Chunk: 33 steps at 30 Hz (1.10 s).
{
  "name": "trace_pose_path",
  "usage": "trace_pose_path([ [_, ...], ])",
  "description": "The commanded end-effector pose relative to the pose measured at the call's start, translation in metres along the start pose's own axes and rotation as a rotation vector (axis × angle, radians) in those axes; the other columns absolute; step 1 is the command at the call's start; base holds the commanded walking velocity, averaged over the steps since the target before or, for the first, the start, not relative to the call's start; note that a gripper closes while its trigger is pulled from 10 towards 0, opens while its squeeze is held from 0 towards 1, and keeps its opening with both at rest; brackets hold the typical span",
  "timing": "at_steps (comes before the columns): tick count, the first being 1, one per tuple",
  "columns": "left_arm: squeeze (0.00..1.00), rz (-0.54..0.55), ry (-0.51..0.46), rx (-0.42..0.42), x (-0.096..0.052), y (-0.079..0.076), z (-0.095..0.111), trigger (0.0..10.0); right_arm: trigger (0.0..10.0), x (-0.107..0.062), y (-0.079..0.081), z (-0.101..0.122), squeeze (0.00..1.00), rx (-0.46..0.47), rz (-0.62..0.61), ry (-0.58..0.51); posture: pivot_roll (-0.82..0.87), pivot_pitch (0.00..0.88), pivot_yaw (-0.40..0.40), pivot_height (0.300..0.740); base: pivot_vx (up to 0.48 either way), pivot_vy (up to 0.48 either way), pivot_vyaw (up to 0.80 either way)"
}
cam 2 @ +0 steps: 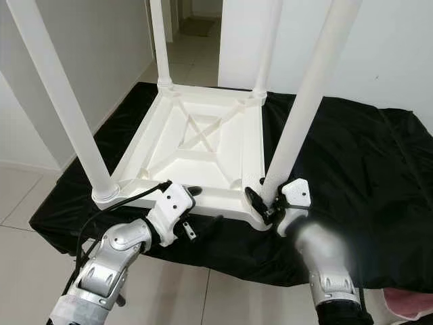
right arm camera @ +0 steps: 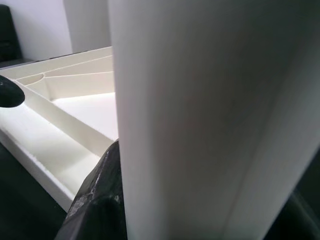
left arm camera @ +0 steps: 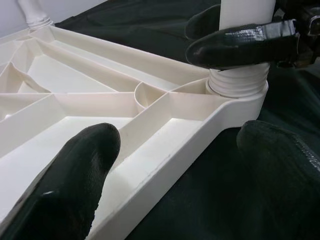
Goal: Building children table
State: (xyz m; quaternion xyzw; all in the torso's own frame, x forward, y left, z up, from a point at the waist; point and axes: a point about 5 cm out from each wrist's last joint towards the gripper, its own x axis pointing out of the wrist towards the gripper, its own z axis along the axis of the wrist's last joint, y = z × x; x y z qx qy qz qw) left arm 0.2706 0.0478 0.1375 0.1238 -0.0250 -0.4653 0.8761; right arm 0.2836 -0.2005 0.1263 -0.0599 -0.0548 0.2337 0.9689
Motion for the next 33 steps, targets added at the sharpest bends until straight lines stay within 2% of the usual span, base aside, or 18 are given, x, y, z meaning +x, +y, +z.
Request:
trace_pose_path([
  [1, 0.00, 0.097, -0.006, -0.004, 0.002, 0.005, -0.001, 10.0, 10.0, -0.003, -0.002, -0.005, 0.00, -0.006, -0.060, 0.036, -0.06, 0.000, 0.028, 0.740, 0.000, 0.000, 0.00],
  [4, 0.00, 0.098, -0.007, -0.004, 0.002, 0.006, 0.000, 10.0, 10.0, -0.002, -0.001, -0.003, 0.00, 0.000, -0.103, 0.033, -0.06, 0.000, 0.032, 0.740, 0.000, 0.000, 0.00],
  [7, 0.00, 0.100, -0.005, -0.003, 0.000, 0.008, -0.001, 10.0, 10.0, -0.001, 0.007, -0.002, 0.00, 0.012, -0.165, 0.037, -0.06, 0.000, 0.036, 0.740, 0.000, 0.000, 0.00],
  [12, 0.00, 0.096, -0.001, 0.002, -0.001, 0.009, -0.001, 10.0, 10.0, 0.002, 0.026, 0.000, 0.00, 0.026, -0.349, 0.048, -0.06, 0.000, 0.044, 0.740, 0.000, 0.000, 0.00],
  [13, 0.00, 0.096, -0.001, 0.002, -0.001, 0.009, -0.001, 10.0, 10.0, 0.002, 0.026, 0.000, 0.00, 0.026, -0.349, 0.048, -0.06, 0.000, 0.044, 0.740, 0.000, 0.000, 0.00],
  [15, 0.00, 0.094, -0.001, 0.003, -0.002, 0.008, -0.001, 10.0, 10.0, 0.005, 0.036, -0.004, 0.00, 0.049, -0.461, 0.075, -0.06, 0.000, 0.042, 0.740, 0.000, 0.000, 0.00],
  [19, 0.00, 0.096, 0.000, 0.002, -0.002, 0.008, -0.001, 10.0, 10.0, 0.009, 0.046, -0.005, 0.00, 0.085, -0.535, 0.091, -0.05, 0.000, 0.037, 0.740, 0.000, 0.000, 0.00],
  [23, 0.00, 0.099, 0.000, 0.001, -0.002, 0.008, -0.001, 10.0, 10.0, 0.014, 0.053, -0.002, 0.00, 0.115, -0.570, 0.087, -0.04, 0.000, 0.029, 0.740, 0.000, 0.000, 0.00],
  [24, 0.00, 0.102, 0.001, 0.000, -0.002, 0.007, -0.002, 10.0, 10.0, 0.017, 0.058, 0.002, 0.00, 0.085, -0.557, 0.078, -0.04, 0.000, 0.023, 0.740, 0.000, 0.000, 0.00],
  [31, 0.00, 0.100, 0.000, -0.006, -0.002, 0.004, -0.003, 10.0, 10.0, 0.015, 0.052, 0.003, 0.00, 0.089, -0.587, 0.081, -0.04, 0.000, 0.012, 0.740, 0.000, 0.000, 0.00],
  [32, 0.00, 0.100, 0.000, -0.005, -0.002, 0.004, -0.003, 10.0, 10.0, 0.015, 0.052, 0.004, 0.42, 0.088, -0.577, 0.077, -0.04, 0.000, 0.011, 0.740, 0.000, 0.000, 0.00],
  [33, 0.00, 0.102, 0.001, -0.005, -0.002, 0.005, -0.003, 10.0, 10.0, 0.016, 0.053, 0.005, 1.00, 0.084, -0.565, 0.071, -0.03, 0.000, 0.008, 0.740, 0.000, 0.000, 0.00],
])
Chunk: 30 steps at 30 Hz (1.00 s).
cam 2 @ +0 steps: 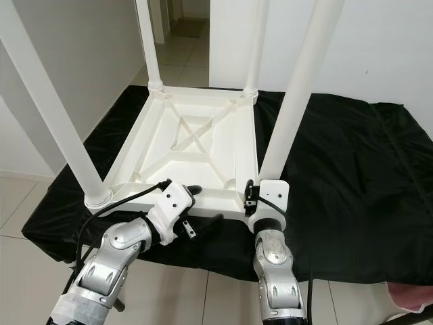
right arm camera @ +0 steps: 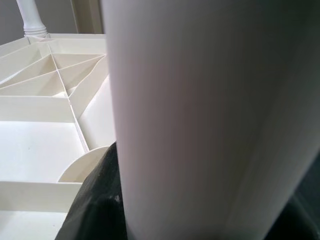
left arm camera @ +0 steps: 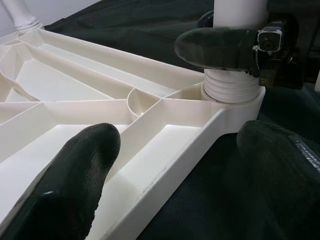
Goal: Building children table
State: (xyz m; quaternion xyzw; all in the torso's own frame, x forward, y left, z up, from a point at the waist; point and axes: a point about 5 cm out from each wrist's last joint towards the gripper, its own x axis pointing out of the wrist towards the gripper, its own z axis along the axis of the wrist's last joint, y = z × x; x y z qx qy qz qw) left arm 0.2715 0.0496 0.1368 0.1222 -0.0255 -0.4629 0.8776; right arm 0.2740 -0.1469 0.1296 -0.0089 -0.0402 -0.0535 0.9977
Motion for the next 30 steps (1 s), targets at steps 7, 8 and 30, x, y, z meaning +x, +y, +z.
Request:
trace_pose_path([
  [7, 0.00, 0.102, 0.004, -0.001, -0.004, 0.003, -0.002, 10.0, 10.0, 0.000, 0.002, 0.000, 1.00, -0.002, 0.051, 0.003, -0.02, 0.000, 0.000, 0.740, 0.000, 0.000, 0.00],
  [8, 0.00, 0.103, 0.006, -0.001, -0.004, 0.002, -0.003, 10.0, 10.0, 0.001, 0.000, 0.002, 1.00, -0.012, 0.064, -0.008, -0.02, 0.000, 0.000, 0.740, 0.000, 0.000, 0.00],
  [30, 0.00, 0.083, 0.037, -0.002, -0.013, -0.003, -0.006, 10.0, 10.0, 0.005, -0.036, 0.000, 0.00, -0.120, 0.538, -0.009, -0.01, 0.000, 0.029, 0.740, 0.000, 0.000, 0.00],
])
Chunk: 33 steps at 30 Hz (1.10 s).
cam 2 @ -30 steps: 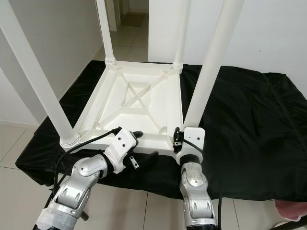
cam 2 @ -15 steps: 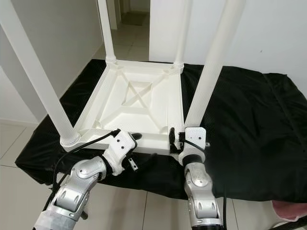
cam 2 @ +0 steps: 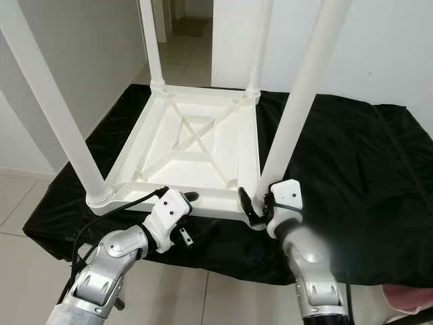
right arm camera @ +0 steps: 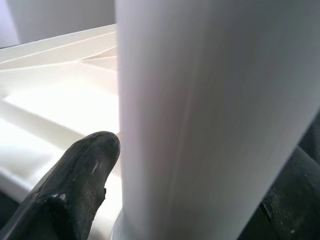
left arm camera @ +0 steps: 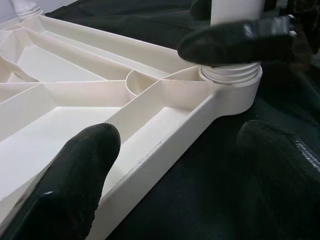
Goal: Building children table
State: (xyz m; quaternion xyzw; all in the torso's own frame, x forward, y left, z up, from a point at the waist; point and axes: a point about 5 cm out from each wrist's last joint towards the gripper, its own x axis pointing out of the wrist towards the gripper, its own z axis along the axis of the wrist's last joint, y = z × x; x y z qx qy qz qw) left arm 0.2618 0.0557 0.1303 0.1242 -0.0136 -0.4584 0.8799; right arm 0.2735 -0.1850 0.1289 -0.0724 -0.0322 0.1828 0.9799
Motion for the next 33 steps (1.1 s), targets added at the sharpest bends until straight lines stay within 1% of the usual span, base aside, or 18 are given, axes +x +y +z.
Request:
trace_pose_path([
  [1, 0.00, 0.076, 0.013, 0.005, -0.003, 0.003, 0.000, 10.0, 10.0, 0.003, 0.001, 0.002, 0.00, -0.013, 0.057, -0.013, -0.01, 0.000, 0.029, 0.740, 0.000, 0.000, 0.00],
  [2, 0.00, 0.073, 0.015, 0.005, -0.003, 0.002, -0.001, 10.0, 10.0, 0.004, -0.001, 0.001, 0.00, -0.024, 0.098, -0.007, -0.02, 0.000, 0.031, 0.740, 0.000, 0.000, 0.00],
  [3, 0.00, 0.073, 0.015, 0.005, -0.003, 0.002, -0.001, 10.0, 10.0, 0.004, -0.001, 0.001, 0.00, -0.024, 0.098, -0.007, -0.02, 0.000, 0.031, 0.740, 0.000, 0.000, 0.00],
  [4, 0.00, 0.071, 0.016, 0.005, -0.003, 0.002, -0.001, 10.0, 9.9, 0.005, -0.003, 0.000, 0.00, -0.034, 0.125, -0.003, -0.01, 0.000, 0.029, 0.740, 0.000, 0.000, 0.00],
  [5, 0.00, 0.070, 0.017, 0.004, -0.002, 0.001, -0.002, 10.0, 5.8, 0.006, -0.005, 0.000, 0.00, -0.046, 0.150, 0.000, -0.01, 0.000, 0.029, 0.740, 0.000, 0.000, 0.00],
  [6, 0.00, 0.070, 0.016, 0.006, -0.001, 0.001, -0.001, 10.0, 0.0, 0.009, -0.006, 0.000, 0.00, -0.061, 0.178, 0.002, -0.01, 0.000, 0.030, 0.740, 0.000, 0.000, 0.00],
  [8, 0.00, 0.071, 0.014, 0.007, 0.000, 0.002, -0.001, 10.0, 0.0, 0.010, -0.007, 0.000, 0.00, -0.070, 0.199, 0.007, -0.01, 0.000, 0.026, 0.740, 0.000, 0.000, 0.00],
  [15, 0.00, 0.078, 0.012, 0.008, 0.000, 0.001, 0.000, 10.0, 0.0, 0.009, -0.008, -0.002, 0.00, -0.088, 0.221, 0.017, 0.00, 0.000, 0.013, 0.740, 0.000, 0.000, 0.00],
  [17, 0.00, 0.093, 0.014, 0.001, -0.002, 0.000, -0.001, 10.0, 0.0, 0.004, -0.007, -0.007, 0.00, -0.085, 0.243, 0.033, 0.01, 0.000, 0.005, 0.740, 0.000, 0.000, 0.00],
  [22, 0.00, 0.102, 0.015, 0.000, -0.002, 0.001, -0.001, 10.0, 0.0, 0.002, -0.004, -0.012, 0.00, -0.070, 0.258, 0.039, 0.02, 0.000, 0.004, 0.740, 0.000, 0.000, 0.00],
  [23, 0.00, 0.104, 0.015, 0.000, -0.002, 0.002, -0.001, 10.0, 4.1, 0.002, -0.004, -0.013, 0.00, -0.057, 0.247, 0.036, 0.01, 0.000, 0.006, 0.740, 0.000, 0.000, 0.00],
  [25, 0.00, 0.104, 0.015, 0.000, -0.002, 0.002, -0.001, 10.0, 4.1, 0.002, -0.004, -0.013, 0.00, -0.057, 0.247, 0.036, 0.01, 0.000, 0.006, 0.740, 0.000, 0.000, 0.00],
  [26, 0.00, 0.104, 0.014, 0.000, -0.002, 0.002, -0.001, 10.0, 10.0, 0.003, -0.004, -0.013, 0.00, -0.043, 0.234, 0.032, 0.01, 0.000, 0.005, 0.740, 0.000, 0.000, 0.00],
  [28, 0.00, 0.103, 0.013, -0.001, -0.001, 0.002, -0.001, 10.0, 10.0, 0.003, -0.005, -0.013, 0.00, -0.017, 0.197, 0.028, 0.01, 0.000, 0.008, 0.740, 0.000, 0.000, 0.00],
  [32, 0.00, 0.103, 0.013, -0.001, -0.001, 0.002, -0.001, 10.0, 10.0, 0.003, -0.006, -0.014, 0.00, -0.011, 0.173, 0.033, 0.01, 0.000, 0.008, 0.740, 0.000, 0.000, 0.00],
  [33, 0.00, 0.103, 0.011, -0.001, 0.000, 0.002, -0.001, 10.0, 10.0, 0.003, -0.006, -0.016, 0.00, -0.005, 0.134, 0.037, 0.01, 0.000, 0.009, 0.740, 0.000, 0.000, 0.00],
])
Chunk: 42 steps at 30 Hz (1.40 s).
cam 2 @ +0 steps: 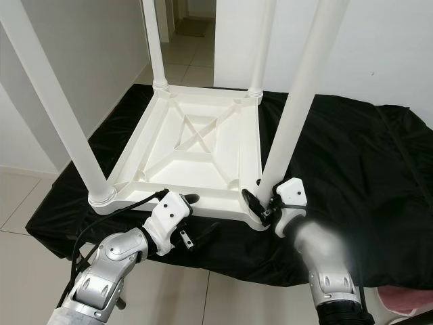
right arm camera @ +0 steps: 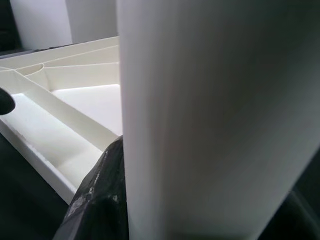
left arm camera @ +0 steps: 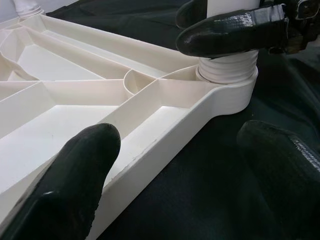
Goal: Building children table
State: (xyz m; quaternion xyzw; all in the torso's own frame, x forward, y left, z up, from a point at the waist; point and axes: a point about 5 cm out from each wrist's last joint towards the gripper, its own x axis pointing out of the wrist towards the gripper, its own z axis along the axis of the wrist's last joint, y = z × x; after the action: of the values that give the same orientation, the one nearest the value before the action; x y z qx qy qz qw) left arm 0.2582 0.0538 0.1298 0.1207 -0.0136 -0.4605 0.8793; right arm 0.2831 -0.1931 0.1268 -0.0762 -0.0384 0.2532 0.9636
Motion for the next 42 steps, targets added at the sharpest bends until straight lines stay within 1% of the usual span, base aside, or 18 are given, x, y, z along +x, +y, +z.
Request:
trace_pose_path([
  [1, 0.00, 0.107, 0.014, 0.005, 0.001, 0.006, -0.001, 10.0, 10.0, -0.002, 0.005, -0.011, 0.00, 0.006, -0.009, 0.059, 0.01, 0.000, 0.009, 0.740, 0.000, 0.000, 0.00],
  [5, 0.00, 0.109, 0.010, 0.007, 0.002, 0.007, -0.001, 10.0, 10.0, 0.000, 0.007, -0.011, 0.00, 0.040, -0.112, 0.055, 0.01, 0.000, 0.009, 0.740, 0.000, 0.000, 0.00],
  [7, 0.00, 0.109, 0.010, 0.007, 0.002, 0.007, -0.001, 10.0, 10.0, 0.000, 0.007, -0.011, 0.00, 0.040, -0.112, 0.055, 0.01, 0.000, 0.009, 0.740, 0.000, 0.000, 0.00],
  [11, 0.00, 0.118, 0.010, 0.010, 0.002, 0.009, -0.001, 10.0, 10.0, 0.006, 0.020, -0.007, 0.00, 0.076, -0.237, 0.036, 0.03, 0.000, -0.002, 0.740, 0.000, 0.000, 0.00],
  [13, 0.00, 0.118, 0.010, 0.010, 0.002, 0.009, -0.001, 10.0, 10.0, 0.006, 0.020, -0.007, 0.00, 0.076, -0.237, 0.036, 0.03, 0.000, -0.002, 0.740, 0.000, 0.000, 0.00],
  [14, 0.00, 0.123, 0.008, 0.008, 0.003, 0.009, -0.001, 10.0, 10.0, 0.007, 0.026, -0.008, 0.00, 0.094, -0.295, 0.046, 0.03, 0.000, -0.004, 0.740, 0.000, 0.000, 0.00],
  [15, 0.00, 0.123, 0.008, 0.008, 0.003, 0.009, -0.001, 10.0, 10.0, 0.007, 0.026, -0.008, 0.00, 0.094, -0.295, 0.046, 0.03, 0.000, -0.004, 0.740, 0.000, 0.000, 0.00],
  [17, 0.00, 0.127, 0.006, 0.005, 0.003, 0.009, -0.001, 10.0, 10.0, 0.010, 0.035, -0.011, 0.00, 0.113, -0.348, 0.060, 0.03, 0.000, -0.007, 0.740, 0.000, 0.000, 0.00],
  [18, 0.00, 0.131, 0.006, 0.005, 0.003, 0.009, -0.002, 10.0, 10.0, 0.013, 0.045, -0.011, 0.00, 0.126, -0.382, 0.060, 0.04, 0.000, -0.008, 0.740, 0.000, 0.000, 0.00],
  [19, 0.00, 0.131, 0.006, 0.005, 0.003, 0.009, -0.002, 10.0, 10.0, 0.013, 0.045, -0.011, 0.00, 0.126, -0.382, 0.060, 0.04, 0.000, -0.008, 0.740, 0.000, 0.000, 0.00],
  [22, 0.00, 0.135, 0.004, 0.004, 0.004, 0.009, -0.001, 10.0, 10.0, 0.026, 0.070, -0.005, 0.00, 0.144, -0.385, 0.042, 0.04, 0.000, -0.009, 0.740, 0.000, 0.000, 0.00],
  [29, 0.00, 0.134, 0.003, 0.000, 0.005, 0.010, -0.001, 10.0, 10.0, 0.026, 0.072, -0.002, 0.00, 0.158, -0.383, 0.038, 0.03, 0.000, -0.003, 0.740, 0.000, 0.000, 0.00],
  [30, 0.00, 0.134, 0.003, 0.000, 0.005, 0.010, -0.001, 10.0, 10.0, 0.026, 0.072, -0.002, 0.08, 0.161, -0.389, 0.042, 0.03, 0.000, -0.003, 0.740, 0.000, 0.000, 0.00],
  [31, 0.00, 0.134, 0.003, 0.001, 0.005, 0.010, 0.000, 10.0, 10.0, 0.025, 0.072, -0.002, 1.00, 0.160, -0.391, 0.043, 0.03, 0.000, -0.001, 0.740, 0.000, 0.000, 0.00],
  [36, 0.00, 0.135, 0.003, -0.001, 0.004, 0.011, 0.000, 10.0, 10.0, 0.023, 0.067, 0.001, 1.00, 0.141, -0.397, 0.026, 0.03, 0.000, 0.000, 0.740, 0.000, 0.000, 0.00],
  [40, 0.00, 0.131, 0.009, 0.004, 0.002, 0.010, 0.000, 10.0, 10.0, 0.017, 0.056, 0.002, 1.00, 0.113, -0.426, 0.024, 0.03, 0.000, -0.004, 0.740, 0.000, 0.000, 0.00],
  [41, 0.00, 0.131, 0.010, -0.001, 0.001, 0.010, 0.000, 10.0, 10.0, 0.016, 0.054, 0.004, 0.68, 0.119, -0.426, 0.014, 0.03, 0.000, -0.002, 0.740, 0.000, 0.000, 0.00],
  [42, 0.00, 0.132, 0.010, -0.005, 0.000, 0.010, 0.001, 10.0, 10.0, 0.015, 0.053, 0.005, 0.68, 0.125, -0.425, 0.006, 0.03, 0.000, -0.002, 0.740, 0.000, 0.000, 0.00],
])
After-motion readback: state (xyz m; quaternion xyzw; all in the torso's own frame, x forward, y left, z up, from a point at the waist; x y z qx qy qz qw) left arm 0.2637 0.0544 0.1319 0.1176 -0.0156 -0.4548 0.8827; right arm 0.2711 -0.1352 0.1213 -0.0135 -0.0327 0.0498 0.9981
